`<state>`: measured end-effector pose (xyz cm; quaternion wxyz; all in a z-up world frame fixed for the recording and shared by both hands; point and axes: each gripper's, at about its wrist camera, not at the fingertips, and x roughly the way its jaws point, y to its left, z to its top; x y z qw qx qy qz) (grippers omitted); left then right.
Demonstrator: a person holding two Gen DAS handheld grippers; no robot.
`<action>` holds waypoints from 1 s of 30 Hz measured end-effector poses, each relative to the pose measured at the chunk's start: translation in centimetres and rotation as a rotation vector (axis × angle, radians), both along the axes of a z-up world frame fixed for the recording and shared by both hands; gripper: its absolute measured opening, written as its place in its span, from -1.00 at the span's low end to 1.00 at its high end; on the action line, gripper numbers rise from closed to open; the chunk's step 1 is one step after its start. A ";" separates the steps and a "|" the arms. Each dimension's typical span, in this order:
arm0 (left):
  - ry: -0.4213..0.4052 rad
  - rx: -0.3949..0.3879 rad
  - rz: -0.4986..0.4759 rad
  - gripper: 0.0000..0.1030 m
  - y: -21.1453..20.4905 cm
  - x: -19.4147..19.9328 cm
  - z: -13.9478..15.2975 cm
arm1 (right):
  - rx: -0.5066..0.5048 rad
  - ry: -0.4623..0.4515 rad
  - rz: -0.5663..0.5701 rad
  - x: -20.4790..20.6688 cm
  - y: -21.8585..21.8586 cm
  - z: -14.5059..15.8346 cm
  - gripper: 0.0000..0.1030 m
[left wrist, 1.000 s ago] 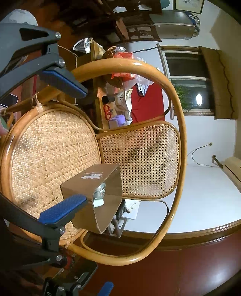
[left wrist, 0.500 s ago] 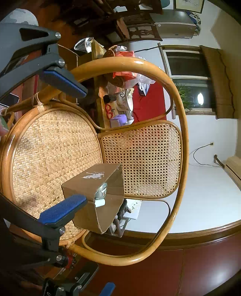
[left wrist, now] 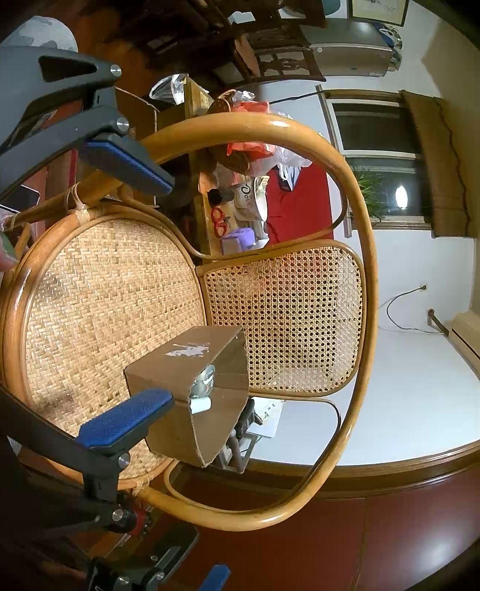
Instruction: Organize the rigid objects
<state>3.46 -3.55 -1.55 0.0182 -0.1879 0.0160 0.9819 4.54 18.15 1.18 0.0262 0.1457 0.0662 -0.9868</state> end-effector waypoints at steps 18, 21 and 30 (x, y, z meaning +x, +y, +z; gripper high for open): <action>-0.022 -0.006 -0.001 1.00 0.6 -0.3 -0.3 | -0.004 0.005 -0.001 0.0 0.2 -0.1 1.00; -0.021 -0.010 -0.002 1.00 0.8 -0.3 -0.3 | 0.001 0.004 0.001 0.0 0.2 -0.2 1.00; -0.020 -0.010 0.000 1.00 0.9 -0.3 -0.2 | 0.003 0.004 0.002 0.0 0.1 -0.2 1.00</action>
